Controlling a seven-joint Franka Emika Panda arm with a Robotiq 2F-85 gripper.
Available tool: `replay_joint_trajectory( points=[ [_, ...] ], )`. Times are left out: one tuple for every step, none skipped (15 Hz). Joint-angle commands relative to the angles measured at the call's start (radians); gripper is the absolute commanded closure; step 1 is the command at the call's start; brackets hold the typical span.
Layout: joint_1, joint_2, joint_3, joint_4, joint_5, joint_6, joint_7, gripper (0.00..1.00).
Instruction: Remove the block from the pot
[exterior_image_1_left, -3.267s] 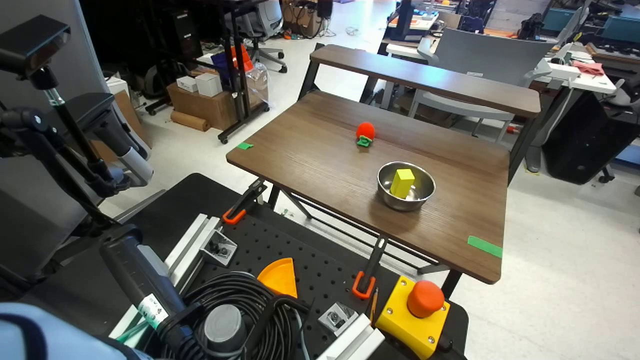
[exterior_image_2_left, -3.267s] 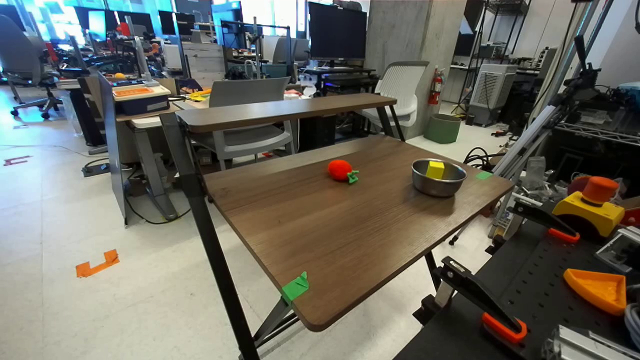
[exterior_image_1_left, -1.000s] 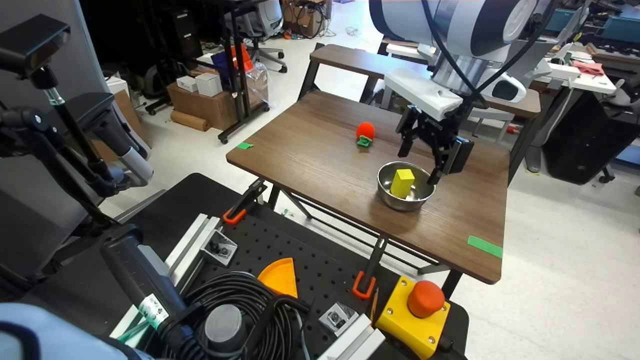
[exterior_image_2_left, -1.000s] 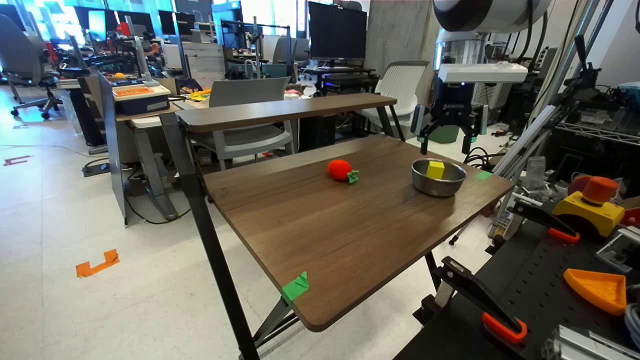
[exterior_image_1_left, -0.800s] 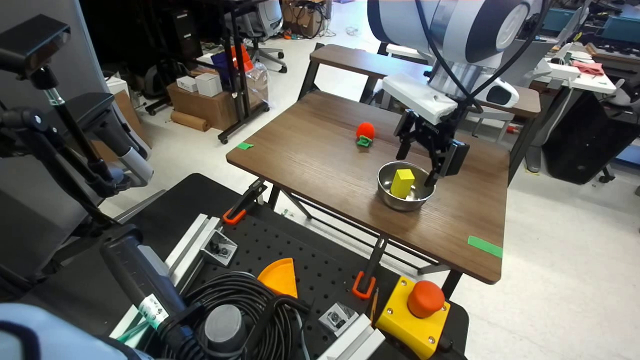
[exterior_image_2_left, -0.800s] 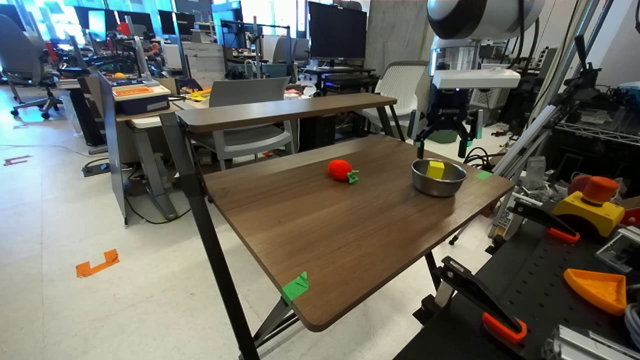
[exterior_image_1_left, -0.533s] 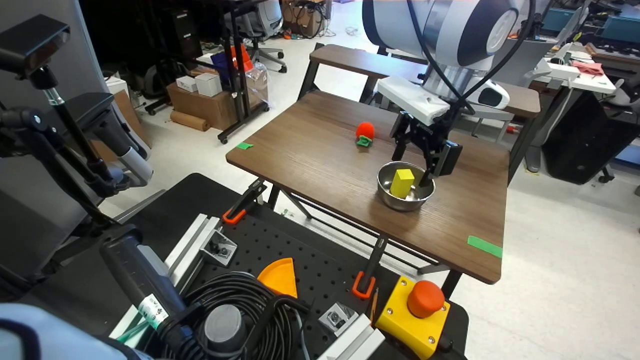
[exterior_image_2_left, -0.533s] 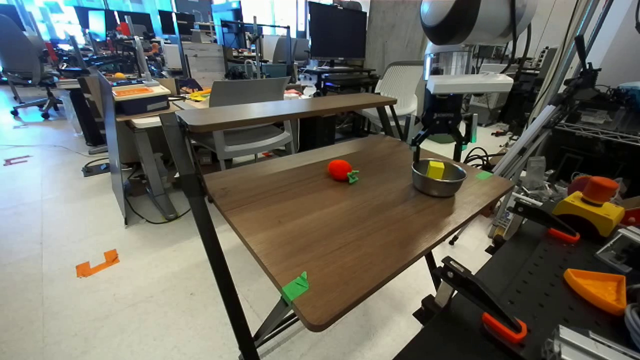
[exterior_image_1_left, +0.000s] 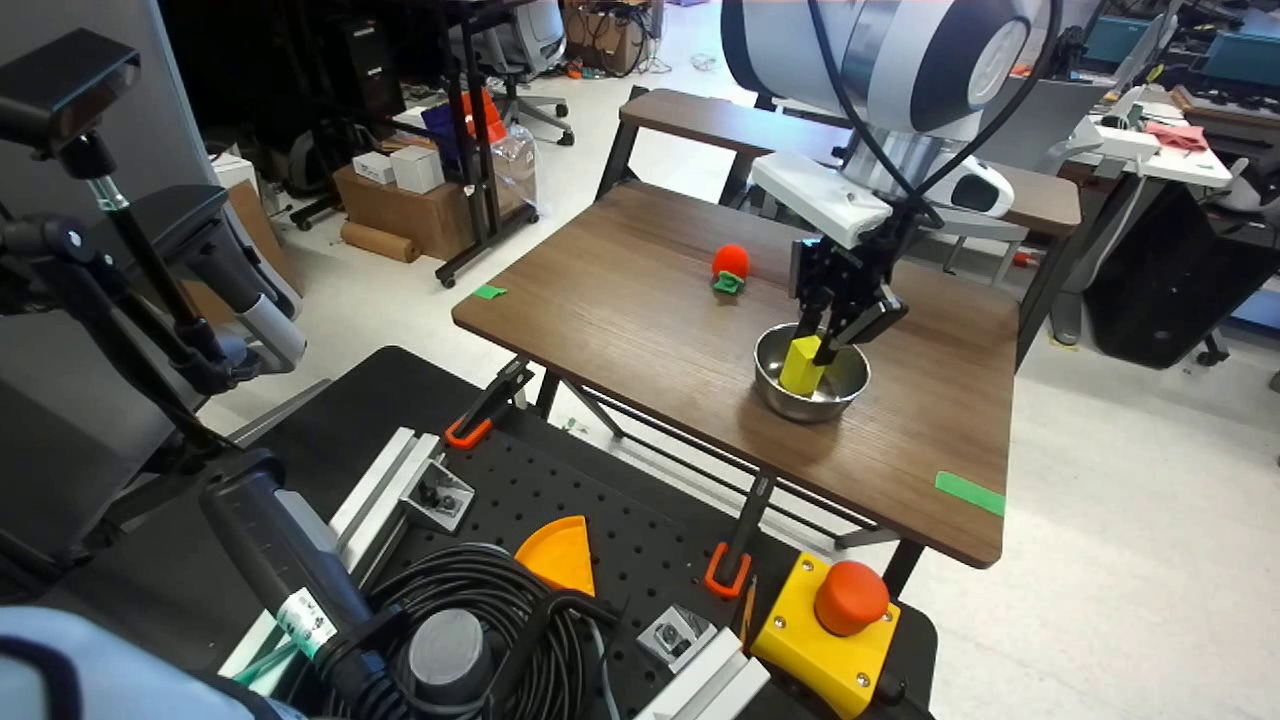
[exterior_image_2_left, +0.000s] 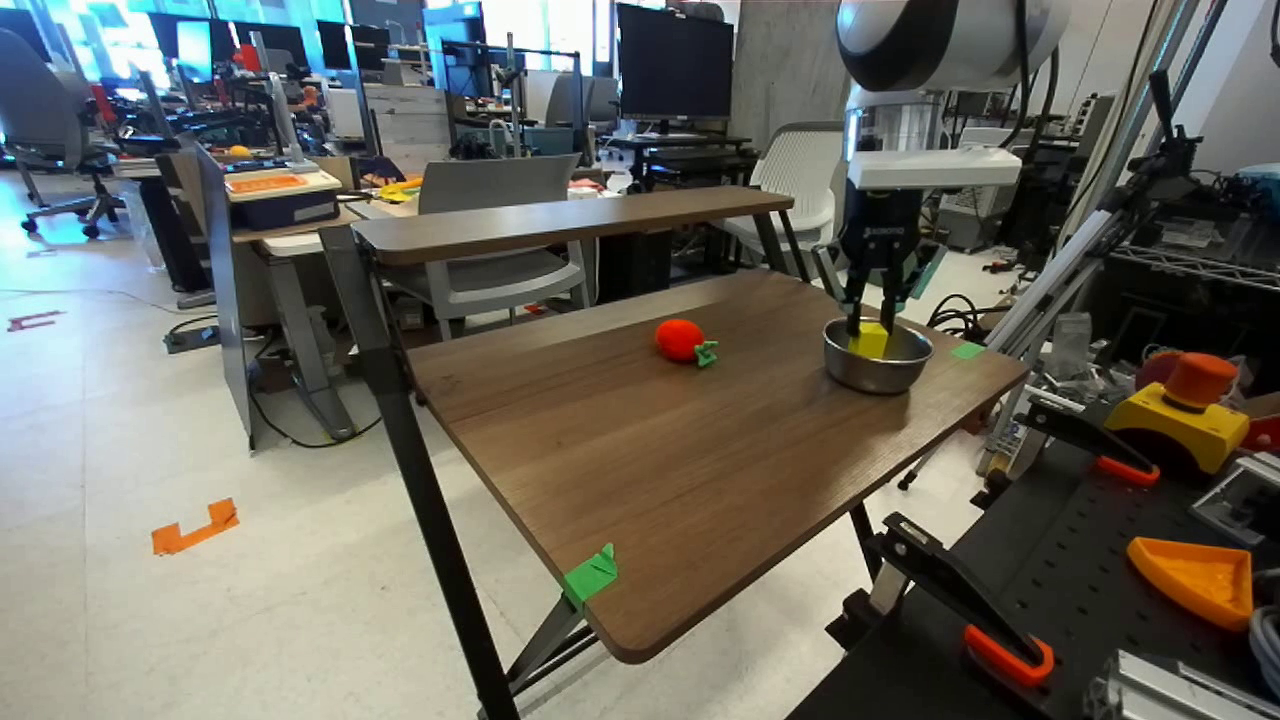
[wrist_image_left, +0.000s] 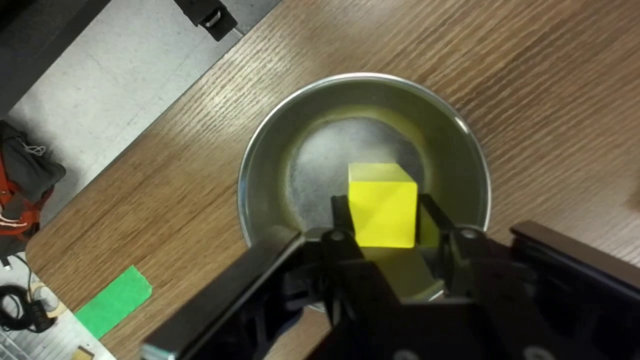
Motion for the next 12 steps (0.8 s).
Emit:
replay_joint_trajectory(
  points=[
    [0.002, -0.02, -0.007, 0.01, 0.031, -0.011, 0.007, 0.91],
    [-0.008, -0.046, 0.0, 0.003, 0.048, -0.024, -0.003, 0.91],
    [-0.011, -0.063, 0.002, -0.002, 0.06, -0.027, -0.006, 0.91],
    [-0.013, -0.11, 0.007, -0.027, 0.073, -0.031, -0.016, 0.91],
    [-0.012, -0.132, 0.009, -0.035, 0.082, -0.034, -0.02, 0.91],
    [-0.004, -0.188, 0.013, -0.064, 0.087, -0.03, -0.024, 0.91],
    [0.001, -0.219, 0.017, -0.076, 0.088, -0.028, -0.027, 0.91],
    [0.017, -0.252, 0.024, -0.094, 0.066, -0.018, -0.037, 0.91],
    [0.029, -0.273, 0.033, -0.101, 0.056, -0.015, -0.041, 0.91],
    [0.045, -0.286, 0.045, -0.114, 0.044, -0.004, -0.046, 0.91],
    [0.055, -0.3, 0.06, -0.12, 0.045, -0.007, -0.055, 0.91],
    [0.073, -0.298, 0.078, -0.127, 0.042, -0.002, -0.063, 0.91]
  ],
)
